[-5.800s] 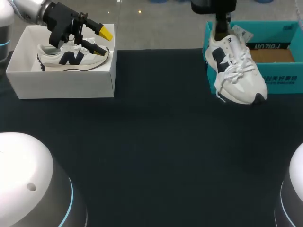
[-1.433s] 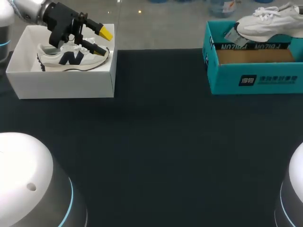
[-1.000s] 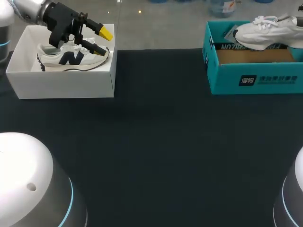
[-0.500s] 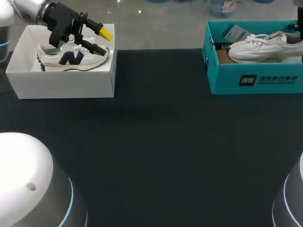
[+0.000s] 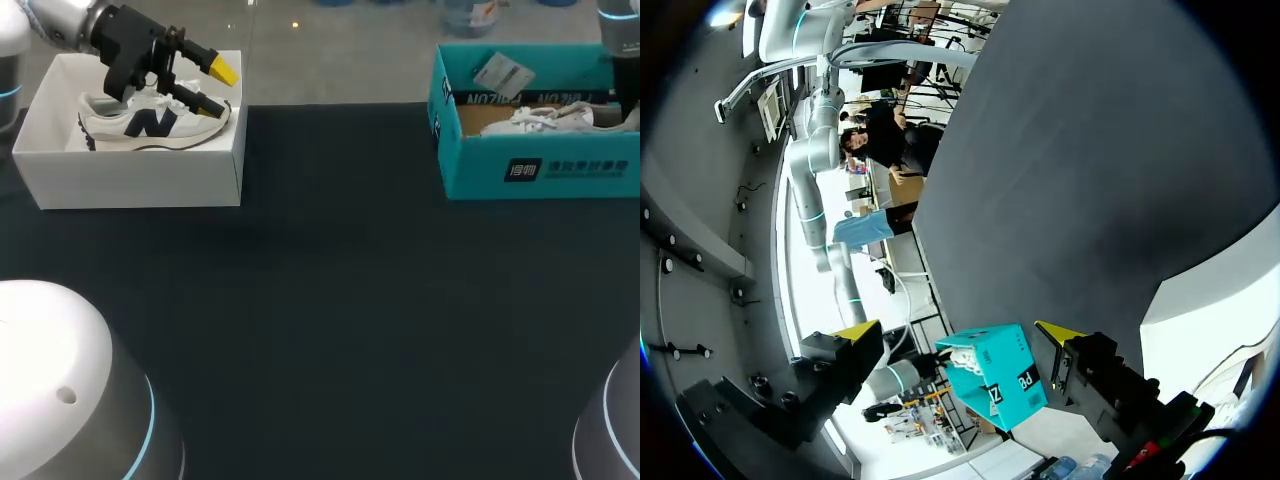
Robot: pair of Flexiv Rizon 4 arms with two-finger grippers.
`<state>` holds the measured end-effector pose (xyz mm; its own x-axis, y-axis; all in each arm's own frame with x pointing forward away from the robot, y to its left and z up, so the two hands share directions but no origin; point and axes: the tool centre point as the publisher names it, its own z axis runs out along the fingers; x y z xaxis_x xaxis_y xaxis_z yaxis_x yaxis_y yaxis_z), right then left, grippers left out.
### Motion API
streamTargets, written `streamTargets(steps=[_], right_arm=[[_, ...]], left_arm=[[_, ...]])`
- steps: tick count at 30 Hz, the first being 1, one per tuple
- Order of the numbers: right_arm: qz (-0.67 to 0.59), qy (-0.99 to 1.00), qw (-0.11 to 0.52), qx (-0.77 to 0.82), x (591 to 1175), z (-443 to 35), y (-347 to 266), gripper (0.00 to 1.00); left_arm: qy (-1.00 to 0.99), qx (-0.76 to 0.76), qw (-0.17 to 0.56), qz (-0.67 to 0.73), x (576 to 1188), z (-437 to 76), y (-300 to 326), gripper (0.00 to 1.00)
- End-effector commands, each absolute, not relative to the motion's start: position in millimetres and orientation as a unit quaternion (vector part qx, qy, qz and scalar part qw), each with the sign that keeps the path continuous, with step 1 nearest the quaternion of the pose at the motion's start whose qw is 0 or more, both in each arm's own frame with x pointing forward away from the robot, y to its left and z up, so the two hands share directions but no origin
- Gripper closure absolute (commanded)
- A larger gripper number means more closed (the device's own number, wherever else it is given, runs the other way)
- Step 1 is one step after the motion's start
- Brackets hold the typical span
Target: Take the shoe out of the shoebox, open the shoe tongue, remove and reinsert the insole, then place the shoe into the shoebox
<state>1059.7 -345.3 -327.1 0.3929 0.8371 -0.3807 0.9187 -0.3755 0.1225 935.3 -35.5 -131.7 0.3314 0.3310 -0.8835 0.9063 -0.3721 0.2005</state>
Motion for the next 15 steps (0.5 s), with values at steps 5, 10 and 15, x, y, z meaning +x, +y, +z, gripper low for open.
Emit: streamTargets(steps=[5,10,15], right_arm=[[-0.153,0.53,0.142,0.822,1068.1,-354.5,-344.8,1.0],[-0.154,0.526,0.138,0.825,1068.1,-357.8,-345.2,0.84],[-0.148,0.522,0.139,0.828,1067.3,-349.4,-345.5,0.54]], left_arm=[[0.424,0.73,0.365,-0.392,935.2,-131.3,-35.2,0.0],[0.424,0.73,0.365,-0.392,935.2,-131.3,-35.2,0.0],[0.424,0.73,0.365,-0.392,935.2,-131.3,-35.2,0.0]])
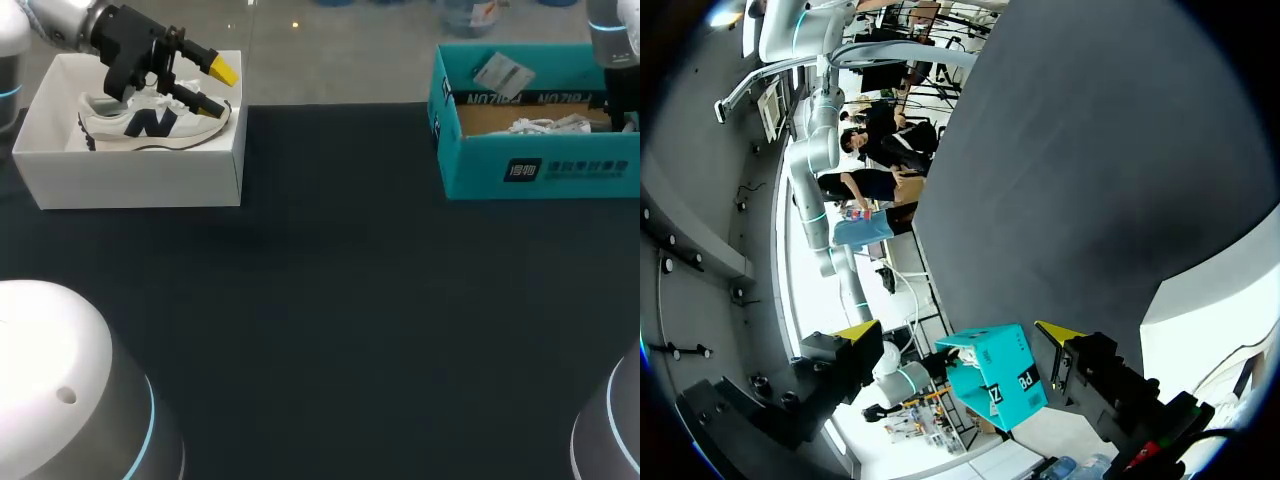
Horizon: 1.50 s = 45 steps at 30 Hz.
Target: Take the shoe out of the shoebox, open the shoe tongue, remove and reinsert the insole, then place the shoe into the shoebox
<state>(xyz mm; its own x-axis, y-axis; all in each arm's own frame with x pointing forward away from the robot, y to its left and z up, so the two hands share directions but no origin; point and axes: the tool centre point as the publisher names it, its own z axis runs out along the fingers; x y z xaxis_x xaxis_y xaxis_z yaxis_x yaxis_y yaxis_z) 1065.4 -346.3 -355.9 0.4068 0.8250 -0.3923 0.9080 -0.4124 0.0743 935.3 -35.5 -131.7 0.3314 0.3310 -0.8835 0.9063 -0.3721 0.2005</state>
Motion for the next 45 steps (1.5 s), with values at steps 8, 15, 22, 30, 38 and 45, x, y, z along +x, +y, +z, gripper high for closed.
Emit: streamTargets(steps=[8,15,22,30,38,45], right_arm=[[-0.108,0.516,0.143,0.838,1066.6,-308.3,-333.3,0.05],[-0.064,0.515,0.15,0.842,1074.1,-255.9,-306.4,0.0],[-0.023,0.523,0.144,0.84,1076.7,-206.6,-273.5,0.0],[0.02,0.528,0.145,0.836,1062.3,-164.5,-246.3,0.0],[0.036,0.543,0.132,0.828,1043.7,-145.0,-219.4,0.0],[0.036,0.543,0.132,0.828,1043.7,-145.0,-219.4,0.0]], left_arm=[[0.424,0.73,0.365,-0.392,935.2,-131.3,-35.2,0.0],[0.424,0.73,0.365,-0.392,935.2,-131.3,-35.2,0.0],[0.424,0.73,0.365,-0.392,935.2,-131.3,-35.2,0.0],[0.424,0.73,0.365,-0.392,935.2,-131.3,-35.2,0.0],[0.424,0.73,0.365,-0.392,935.2,-131.3,-35.2,0.0],[0.424,0.73,0.365,-0.392,935.2,-131.3,-35.2,0.0]])
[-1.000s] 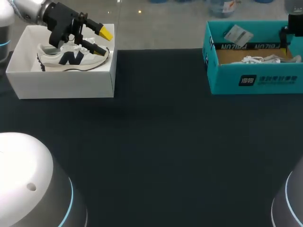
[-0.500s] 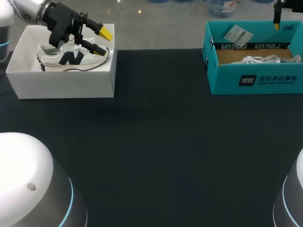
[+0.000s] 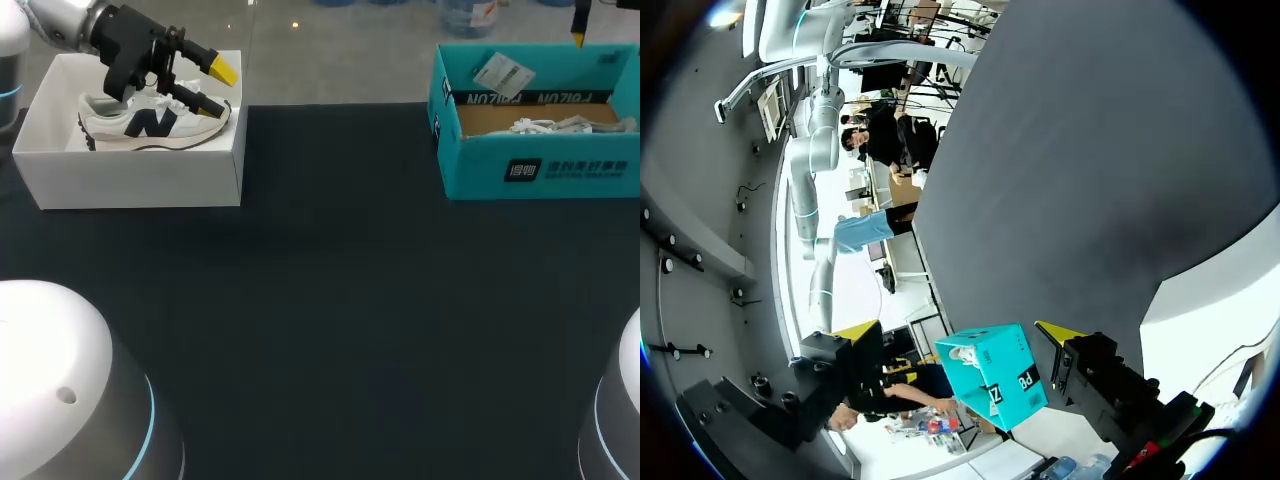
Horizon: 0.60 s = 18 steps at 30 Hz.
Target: Take the shoe out of the shoebox, open the shoe tongue, remove and reinsert the insole, then place the shoe into the shoebox
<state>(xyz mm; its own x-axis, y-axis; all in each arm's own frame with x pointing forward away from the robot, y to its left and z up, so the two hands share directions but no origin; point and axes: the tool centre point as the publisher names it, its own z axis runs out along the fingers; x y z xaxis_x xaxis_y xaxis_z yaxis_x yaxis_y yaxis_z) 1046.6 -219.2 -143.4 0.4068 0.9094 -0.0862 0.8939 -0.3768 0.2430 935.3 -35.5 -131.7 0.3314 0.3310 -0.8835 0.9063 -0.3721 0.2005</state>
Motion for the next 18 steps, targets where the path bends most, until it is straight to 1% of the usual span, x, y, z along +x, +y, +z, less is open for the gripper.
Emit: streamTargets(steps=[1,9,18], right_arm=[[0.036,0.543,0.132,0.828,1043.7,-145.0,-219.4,0.0],[0.036,0.543,0.132,0.828,1043.7,-145.0,-219.4,0.0],[0.036,0.543,0.132,0.828,1043.7,-145.0,-219.4,0.0]], left_arm=[[0.424,0.73,0.365,-0.392,935.2,-131.3,-35.2,0.0],[0.424,0.73,0.365,-0.392,935.2,-131.3,-35.2,0.0],[0.413,0.778,0.328,-0.342,974.9,-132.5,-25.2,0.0]])
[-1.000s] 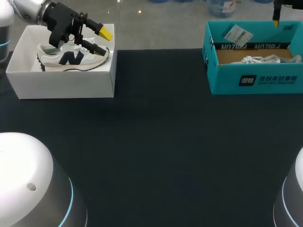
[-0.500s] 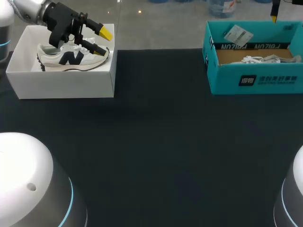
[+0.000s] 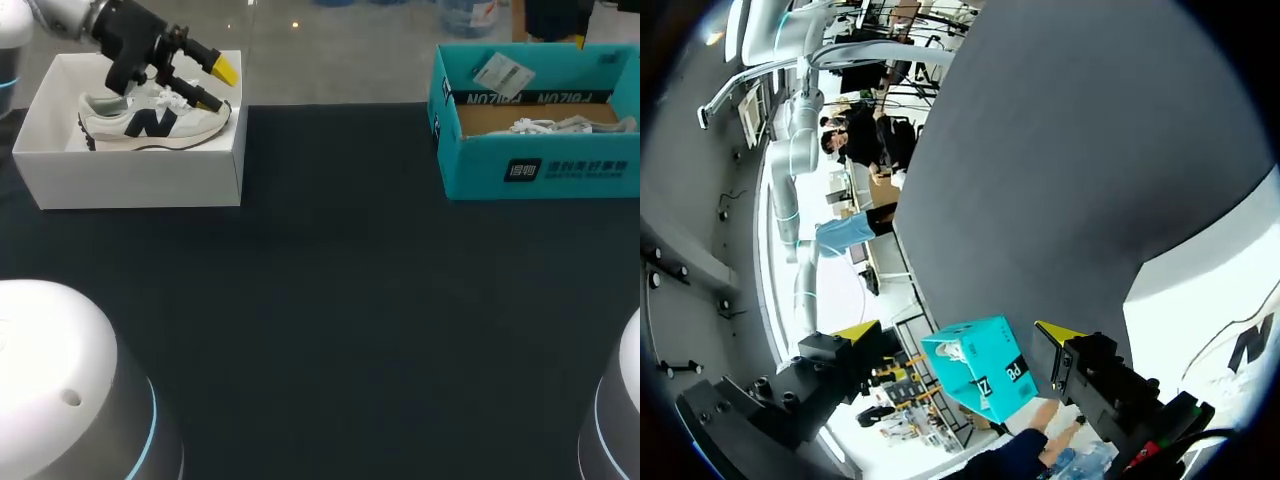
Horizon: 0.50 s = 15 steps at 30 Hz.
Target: Take the shoe out of the shoebox, open the shoe tongue, remove and reinsert the insole, then place the shoe into the shoebox
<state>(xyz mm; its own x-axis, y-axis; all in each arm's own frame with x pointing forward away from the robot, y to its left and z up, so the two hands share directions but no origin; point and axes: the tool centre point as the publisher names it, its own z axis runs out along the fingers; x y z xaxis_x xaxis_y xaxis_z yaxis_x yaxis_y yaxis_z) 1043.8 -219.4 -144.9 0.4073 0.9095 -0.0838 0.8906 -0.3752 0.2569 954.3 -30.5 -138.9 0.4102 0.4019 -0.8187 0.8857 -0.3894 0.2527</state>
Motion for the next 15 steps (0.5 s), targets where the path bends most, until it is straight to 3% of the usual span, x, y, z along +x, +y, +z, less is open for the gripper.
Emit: streamTargets(steps=[1,15], right_arm=[[0.036,0.543,0.132,0.828,1043.7,-145.0,-219.4,0.0],[0.036,0.543,0.132,0.828,1043.7,-145.0,-219.4,0.0]], left_arm=[[0.412,0.789,0.312,-0.332,979.4,-133.3,-22.7,0.0],[0.498,0.812,0.203,-0.227,1046.2,-122.0,29.2,0.0]])
